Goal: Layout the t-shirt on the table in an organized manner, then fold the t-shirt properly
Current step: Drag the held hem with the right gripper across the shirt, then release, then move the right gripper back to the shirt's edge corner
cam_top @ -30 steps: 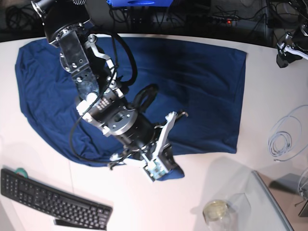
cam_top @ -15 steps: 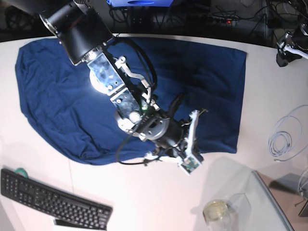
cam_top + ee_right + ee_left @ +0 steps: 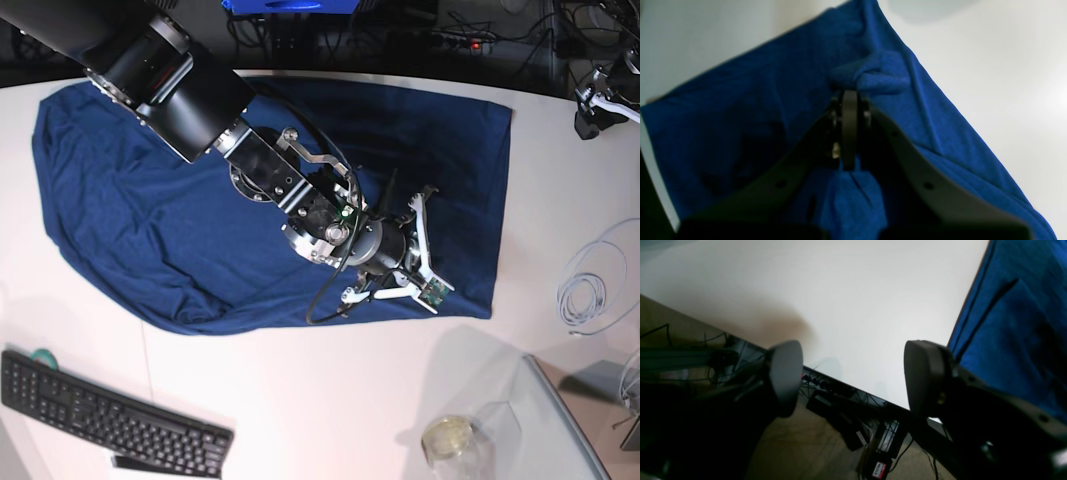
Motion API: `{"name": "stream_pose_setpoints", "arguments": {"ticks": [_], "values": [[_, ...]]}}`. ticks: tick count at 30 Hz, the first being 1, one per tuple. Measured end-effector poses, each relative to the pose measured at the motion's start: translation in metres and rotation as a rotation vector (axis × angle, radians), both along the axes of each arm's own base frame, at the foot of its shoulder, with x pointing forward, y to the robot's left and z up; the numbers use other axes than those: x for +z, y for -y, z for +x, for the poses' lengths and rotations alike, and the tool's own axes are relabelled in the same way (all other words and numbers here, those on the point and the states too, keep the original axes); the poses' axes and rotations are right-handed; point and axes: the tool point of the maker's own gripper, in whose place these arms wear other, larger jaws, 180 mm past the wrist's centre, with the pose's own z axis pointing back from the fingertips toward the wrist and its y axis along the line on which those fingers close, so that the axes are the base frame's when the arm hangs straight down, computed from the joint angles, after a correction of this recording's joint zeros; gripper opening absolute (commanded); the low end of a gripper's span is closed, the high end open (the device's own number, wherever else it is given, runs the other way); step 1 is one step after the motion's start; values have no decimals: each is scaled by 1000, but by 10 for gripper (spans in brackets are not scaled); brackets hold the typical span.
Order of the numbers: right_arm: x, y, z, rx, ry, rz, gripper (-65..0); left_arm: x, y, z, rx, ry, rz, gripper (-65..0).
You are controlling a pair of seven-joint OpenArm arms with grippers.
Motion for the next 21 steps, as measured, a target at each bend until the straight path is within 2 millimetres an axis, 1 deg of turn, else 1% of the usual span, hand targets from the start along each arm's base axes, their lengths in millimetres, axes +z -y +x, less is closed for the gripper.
{"name": "stream_pose_setpoints", "arguments": {"ticks": [2, 3, 4, 8, 9, 10, 12, 13, 14, 15, 16, 17, 18, 19, 21], "values": [[2, -1, 1, 1, 4, 5, -597, 0, 0, 0, 0, 1, 0, -199], [3, -2, 1, 1, 5, 6, -557, 0, 0, 1, 1, 2, -1, -199], [4, -2, 1, 2, 8, 7, -503, 0, 1, 1, 2, 4, -3, -199], [10, -3, 5, 6, 24, 12, -203, -3, 4, 1, 5, 5, -11, -199], [13, -4, 5, 7, 29, 16, -159, -3, 4, 0, 5, 4, -11, -199], [19, -5, 5, 10, 41, 26, -134, -2, 4, 0, 5, 4, -11, -199], [41, -10, 8, 11, 80, 69, -137, -2, 3, 0, 4, 4, -10, -199], [54, -6, 13, -6, 102, 104, -143, -2, 4, 1, 4, 5, -10, -199], [68, 5, 23, -38, 116, 148, -143, -2, 4, 1, 4, 6, -11, -199], [79, 23, 36, -101, 129, 194, -143, -2, 4, 1, 5, 6, -10, -199], [84, 50, 54, -185, 145, 206, -143, -2, 3, 1, 4, 5, -8, -199], [83, 81, 70, -284, 136, 213, -143, -1, 3, 2, 5, 8, -7, -199], [79, 122, 88, -408, 130, 208, -143, -1, 3, 2, 5, 8, -6, -199], [71, 163, 100, -538, 100, 204, -143, -1, 3, 2, 4, 9, -7, -199], [50, 237, 110, -740, 12, 173, -143, -2, 4, 2, 4, 8, -11, -199]]}}
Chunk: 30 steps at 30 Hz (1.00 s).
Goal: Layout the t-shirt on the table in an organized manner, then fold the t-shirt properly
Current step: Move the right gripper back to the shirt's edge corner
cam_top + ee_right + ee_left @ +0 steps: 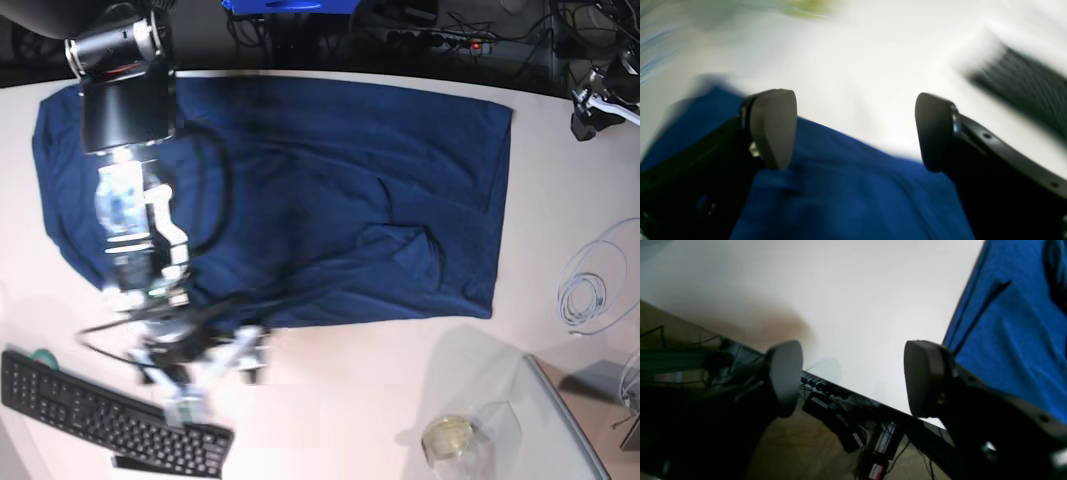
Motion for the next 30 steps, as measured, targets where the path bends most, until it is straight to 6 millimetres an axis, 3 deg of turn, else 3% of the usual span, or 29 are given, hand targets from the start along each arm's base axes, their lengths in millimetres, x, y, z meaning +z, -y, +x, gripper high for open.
{"name": "stream_pose_setpoints", "arguments": {"ticks": [2, 5, 7, 9, 12, 15, 17, 20, 26, 30], "values": [[-24, 60, 4, -154, -124, 24, -143, 1, -1, 0, 0, 2, 4, -199], [-51, 129, 6, -232, -226, -52, -143, 2, -1, 3, 1, 10, 4, -199], [-71, 171, -4, -242, -303, -162, -143, 4, -3, 7, -1, 16, 8, -199], [-90, 195, -20, -219, -378, -264, -143, 6, -3, 12, -1, 33, 8, -199], [-103, 191, -36, -75, -431, -335, -143, 7, -3, 12, -2, 32, 10, -199], [-96, 182, -28, -9, -401, -330, -143, 6, -3, 13, -3, 27, 12, -199], [-91, 192, -27, 2, -392, -346, -143, 8, -4, 17, -3, 38, 12, -199], [-104, 208, -35, -20, -444, -359, -143, 10, -4, 21, -3, 51, 13, -199], [-129, 196, -34, -22, -452, -268, -143, 9, -4, 20, -3, 47, 13, -199], [-134, 209, -36, -44, -462, -273, -159, 9, -4, 19, -3, 43, 13, -199]]}}
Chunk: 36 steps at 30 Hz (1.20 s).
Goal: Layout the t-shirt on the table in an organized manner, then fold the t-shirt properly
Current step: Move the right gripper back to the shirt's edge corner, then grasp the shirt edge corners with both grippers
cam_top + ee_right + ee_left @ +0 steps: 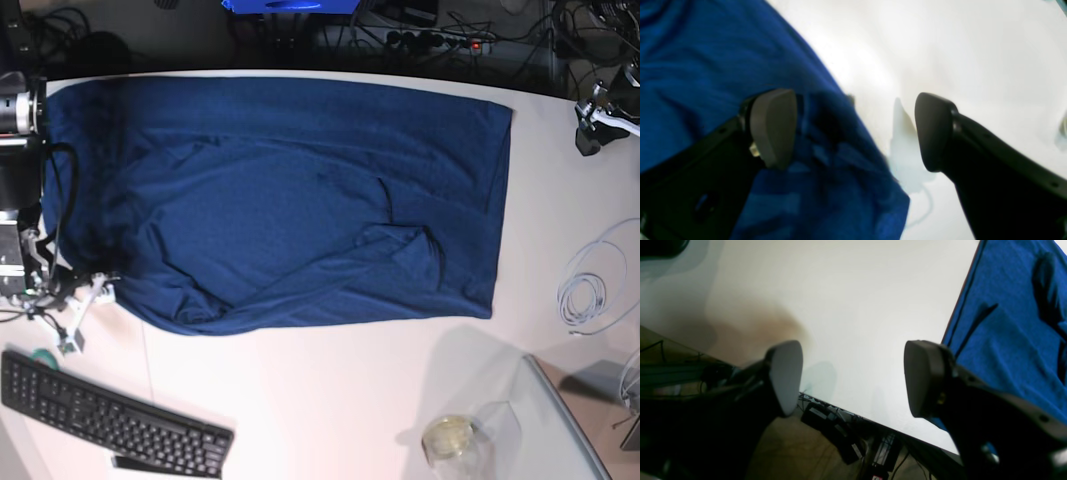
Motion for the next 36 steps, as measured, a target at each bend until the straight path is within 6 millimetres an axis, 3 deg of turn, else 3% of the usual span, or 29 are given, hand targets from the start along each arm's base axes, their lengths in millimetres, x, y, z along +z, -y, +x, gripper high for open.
{"name": "stream_pose_setpoints", "arguments": {"ticks": [4, 12, 17, 18, 24, 36], "values": [[-12, -4, -6, -12, -11, 26, -293, 1, -2, 0, -2, -1, 5, -199], [-18, 1, -9, -31, -36, 32, -341, 1, -2, 1, -2, 0, 5, -199], [-19, -1, -9, -33, -40, 37, -621, 1, -2, 1, -2, 0, 4, -199], [-19, 0, -10, -33, -43, 33, -644, 1, -2, 0, -1, -1, 4, -199], [-19, 1, -9, -41, -43, 38, -650, 0, -1, -1, -1, -4, 4, -199], [11, -1, 12, -2, 35, 6, -650, 1, -2, 2, -1, 2, 4, -199]]}}
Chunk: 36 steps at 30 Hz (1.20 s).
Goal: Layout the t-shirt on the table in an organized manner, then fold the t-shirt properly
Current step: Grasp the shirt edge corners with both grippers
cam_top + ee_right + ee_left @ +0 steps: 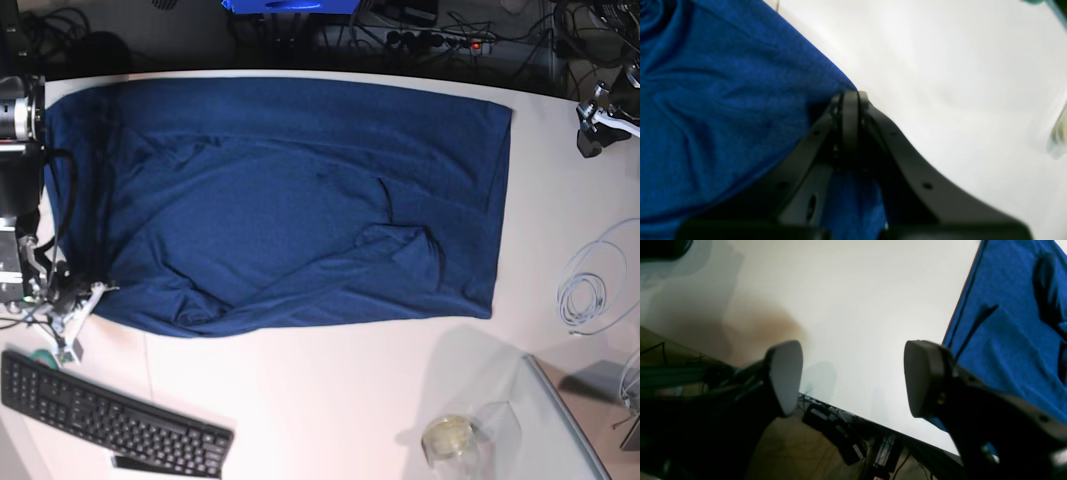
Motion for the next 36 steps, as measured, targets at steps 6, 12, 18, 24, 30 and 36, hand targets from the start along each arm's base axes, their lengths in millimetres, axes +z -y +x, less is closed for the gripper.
{"name": "stream_pose_setpoints", "arguments": {"ticks": [6, 12, 18, 24, 30, 36], "values": [[-5, 2, -7, -8, -49, -10, -645, 0, 0, -1, 0, -3, 0, -199], [-7, 6, -21, -12, -143, -43, -423, 0, 0, 0, 0, 0, 0, -199], [13, -6, 2, 14, -42, -30, -264, 0, 0, 1, 0, 2, 0, -199], [-2, -22, 1, -16, -9, 12, -338, 1, 0, 1, -1, 3, 1, -202], [39, 6, -48, -113, 149, -30, -615, 34, 21, 23, -59, 90, 65, -495], [26, -4, -130, -195, 113, 13, -648, 31, 101, 67, -229, 156, -18, -650]]}}
